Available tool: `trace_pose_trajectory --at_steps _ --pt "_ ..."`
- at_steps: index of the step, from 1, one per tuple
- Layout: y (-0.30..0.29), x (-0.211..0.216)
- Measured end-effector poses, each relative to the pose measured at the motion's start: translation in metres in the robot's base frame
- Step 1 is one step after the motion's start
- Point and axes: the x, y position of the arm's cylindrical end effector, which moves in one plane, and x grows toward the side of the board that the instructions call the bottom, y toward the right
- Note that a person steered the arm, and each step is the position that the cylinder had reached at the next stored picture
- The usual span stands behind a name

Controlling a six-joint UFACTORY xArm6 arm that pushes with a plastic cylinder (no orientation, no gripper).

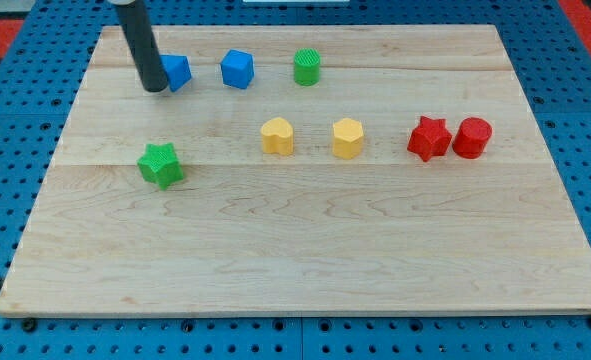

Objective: Adjust the blue blocks with the green circle in a horizontal line

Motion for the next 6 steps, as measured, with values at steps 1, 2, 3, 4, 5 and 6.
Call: trace_pose_trajectory --at_steps 1,2,3,4,5,6 --pt "0.009 -0.004" --pt "0.017 0.076" --pt "0.048 0.175" --pt "0.091 0.207" --pt "0.037 0.252" --pt "-0.043 0.212"
